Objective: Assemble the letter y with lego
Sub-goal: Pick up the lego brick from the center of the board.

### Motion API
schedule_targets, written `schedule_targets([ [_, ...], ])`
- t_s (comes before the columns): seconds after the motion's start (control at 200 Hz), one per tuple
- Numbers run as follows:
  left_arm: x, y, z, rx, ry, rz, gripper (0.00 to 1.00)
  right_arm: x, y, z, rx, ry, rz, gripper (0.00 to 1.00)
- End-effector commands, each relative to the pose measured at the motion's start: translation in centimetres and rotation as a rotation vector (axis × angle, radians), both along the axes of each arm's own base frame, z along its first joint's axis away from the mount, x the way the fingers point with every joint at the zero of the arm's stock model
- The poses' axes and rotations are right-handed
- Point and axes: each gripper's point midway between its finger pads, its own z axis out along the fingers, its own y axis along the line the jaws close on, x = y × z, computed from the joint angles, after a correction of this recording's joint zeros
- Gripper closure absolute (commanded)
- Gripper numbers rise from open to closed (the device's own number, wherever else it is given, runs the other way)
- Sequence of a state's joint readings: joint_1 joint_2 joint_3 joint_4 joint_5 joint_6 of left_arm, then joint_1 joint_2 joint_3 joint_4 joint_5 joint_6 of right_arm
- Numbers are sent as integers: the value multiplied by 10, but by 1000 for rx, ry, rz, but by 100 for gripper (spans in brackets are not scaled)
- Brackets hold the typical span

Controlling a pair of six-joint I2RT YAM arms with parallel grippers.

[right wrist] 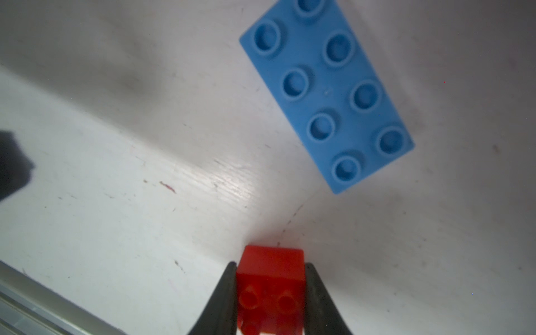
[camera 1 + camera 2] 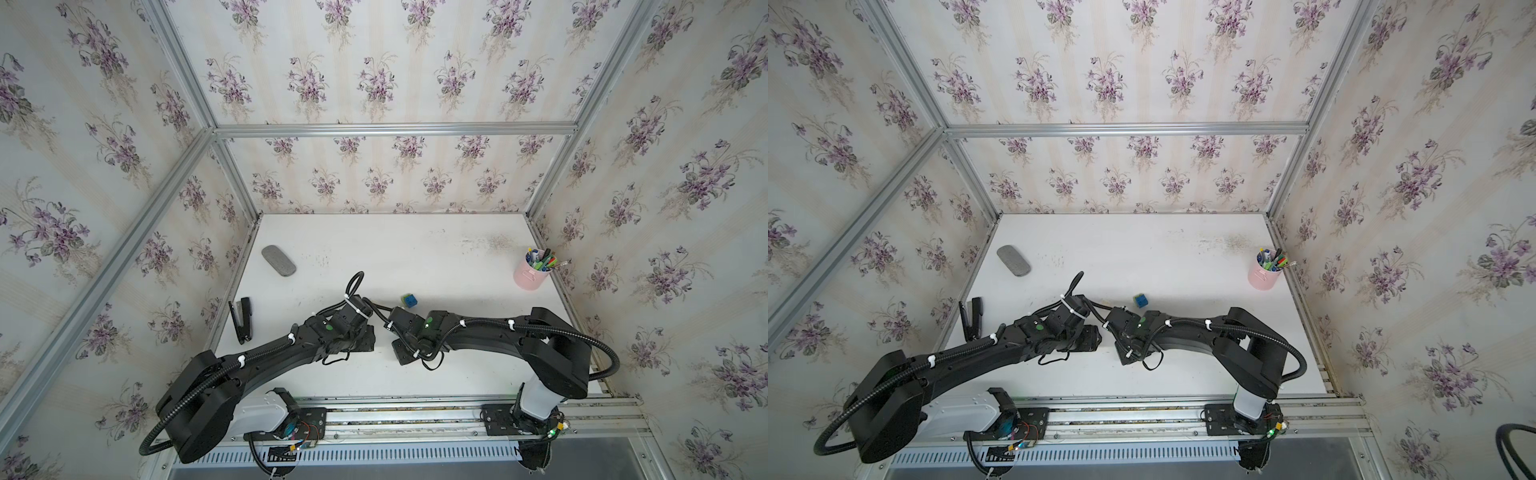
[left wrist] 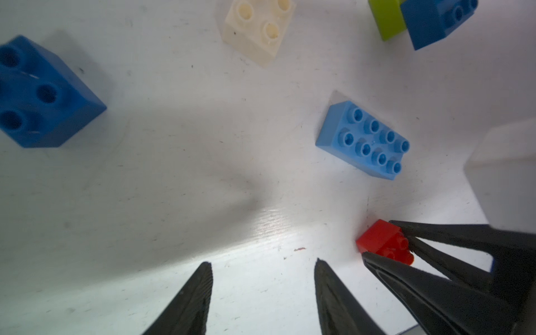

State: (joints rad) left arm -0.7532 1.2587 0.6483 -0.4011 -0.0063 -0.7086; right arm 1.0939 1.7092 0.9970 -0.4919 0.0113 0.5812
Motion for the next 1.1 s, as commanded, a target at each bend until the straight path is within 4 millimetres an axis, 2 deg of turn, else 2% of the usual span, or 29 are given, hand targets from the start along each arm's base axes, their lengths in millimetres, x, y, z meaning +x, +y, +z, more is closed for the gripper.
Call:
schedule_targets([
  [0.0,1,2,0,4,-4,12,41,2,-3,4,-24,-16,11,74],
  [0.1,0,1,1,-1,-2,3,40,10,-7,15,-41,-62,52,75],
  [0.375,-9,-6,8,-60,12,-35,36,48,-30,49,-4,-137,198,74],
  [0.49,-14,-5,9,-79,18,-42,36,58,-38,51,-10,-150,303,73],
  [0.725,-22,-3,6,-98,37,-45,35,65,-25,47,-8,-172,516,73],
  [0.944,-24,-1,4,-101,41,-49,35,73,-10,54,17,-231,621,73],
  [1.094,-23,0,3,-101,43,-44,35,74,-8,44,-8,-202,661,73],
])
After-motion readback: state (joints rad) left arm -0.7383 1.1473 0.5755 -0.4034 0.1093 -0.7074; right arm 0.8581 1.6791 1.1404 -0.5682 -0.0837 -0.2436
